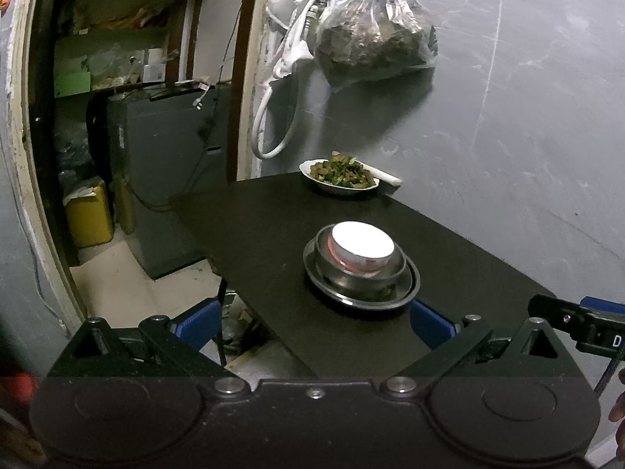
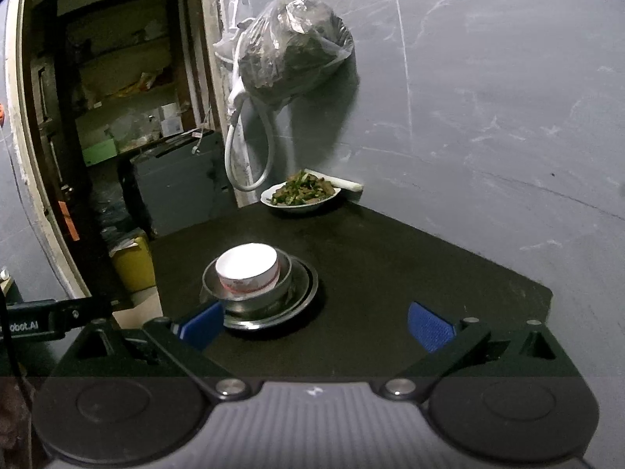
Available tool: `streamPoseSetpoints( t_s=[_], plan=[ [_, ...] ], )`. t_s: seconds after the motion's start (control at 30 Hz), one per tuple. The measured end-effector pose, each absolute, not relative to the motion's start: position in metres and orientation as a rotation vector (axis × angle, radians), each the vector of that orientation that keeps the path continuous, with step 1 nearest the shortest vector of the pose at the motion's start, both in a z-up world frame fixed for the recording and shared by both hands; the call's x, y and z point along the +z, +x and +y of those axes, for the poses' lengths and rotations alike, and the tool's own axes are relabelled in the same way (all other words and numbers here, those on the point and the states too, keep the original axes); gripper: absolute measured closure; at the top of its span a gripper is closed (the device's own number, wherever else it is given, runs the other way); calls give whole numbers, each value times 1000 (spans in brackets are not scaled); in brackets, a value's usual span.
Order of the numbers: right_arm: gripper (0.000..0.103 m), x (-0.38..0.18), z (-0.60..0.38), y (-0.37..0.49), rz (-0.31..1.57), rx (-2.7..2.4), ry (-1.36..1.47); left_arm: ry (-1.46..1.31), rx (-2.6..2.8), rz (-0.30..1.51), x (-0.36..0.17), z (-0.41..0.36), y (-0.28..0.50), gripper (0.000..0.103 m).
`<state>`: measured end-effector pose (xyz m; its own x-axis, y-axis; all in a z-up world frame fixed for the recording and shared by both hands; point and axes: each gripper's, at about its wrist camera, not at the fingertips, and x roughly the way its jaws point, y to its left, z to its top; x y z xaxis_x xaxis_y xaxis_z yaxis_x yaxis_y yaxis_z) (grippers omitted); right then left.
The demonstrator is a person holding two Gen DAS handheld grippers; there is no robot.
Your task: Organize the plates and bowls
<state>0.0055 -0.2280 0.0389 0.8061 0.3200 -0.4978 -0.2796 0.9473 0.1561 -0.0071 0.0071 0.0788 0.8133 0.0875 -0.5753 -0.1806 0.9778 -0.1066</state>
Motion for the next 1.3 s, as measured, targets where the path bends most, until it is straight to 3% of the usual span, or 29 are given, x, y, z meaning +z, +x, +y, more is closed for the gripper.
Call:
streamPoseSetpoints(
  t_s=[1.3],
  plan=[
    [0, 14, -218, -25, 656, 323, 30, -132, 178, 674, 58, 16, -36, 1]
  ],
)
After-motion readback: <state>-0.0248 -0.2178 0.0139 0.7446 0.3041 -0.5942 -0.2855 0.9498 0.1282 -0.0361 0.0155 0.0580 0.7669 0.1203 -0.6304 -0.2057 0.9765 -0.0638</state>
